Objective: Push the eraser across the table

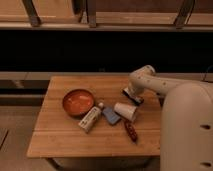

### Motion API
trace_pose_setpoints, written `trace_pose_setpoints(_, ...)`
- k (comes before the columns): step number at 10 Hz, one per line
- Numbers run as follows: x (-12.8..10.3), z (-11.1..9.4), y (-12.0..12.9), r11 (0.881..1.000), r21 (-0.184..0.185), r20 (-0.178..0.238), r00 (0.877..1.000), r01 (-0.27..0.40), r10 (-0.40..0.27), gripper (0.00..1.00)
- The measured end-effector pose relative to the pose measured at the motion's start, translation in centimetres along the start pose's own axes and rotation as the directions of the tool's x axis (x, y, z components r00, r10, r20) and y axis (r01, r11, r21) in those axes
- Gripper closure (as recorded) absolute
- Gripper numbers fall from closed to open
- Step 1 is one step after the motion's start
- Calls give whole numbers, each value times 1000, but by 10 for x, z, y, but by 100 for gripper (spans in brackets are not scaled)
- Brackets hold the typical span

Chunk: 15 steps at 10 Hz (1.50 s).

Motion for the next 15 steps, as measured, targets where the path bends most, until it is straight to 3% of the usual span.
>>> trace_pose_setpoints(2,-9,-3,14,1000,19,-26,999,21,-20,86)
trace_pose_setpoints(4,-13,15,31,1000,12,-76,997,26,-25,86)
trace_pose_setpoints(7,4,65,16,999,-12,-189,981,-39,36,86)
trace_pose_setpoints(9,1,79,-4,998,-4,-203,978,-60,58,86)
trace_pose_setpoints(12,-15,77,-63,994,99,-155,986,-48,63,86)
trace_pose_setpoints(15,-5,55,-115,976,212,-142,987,-51,82,86)
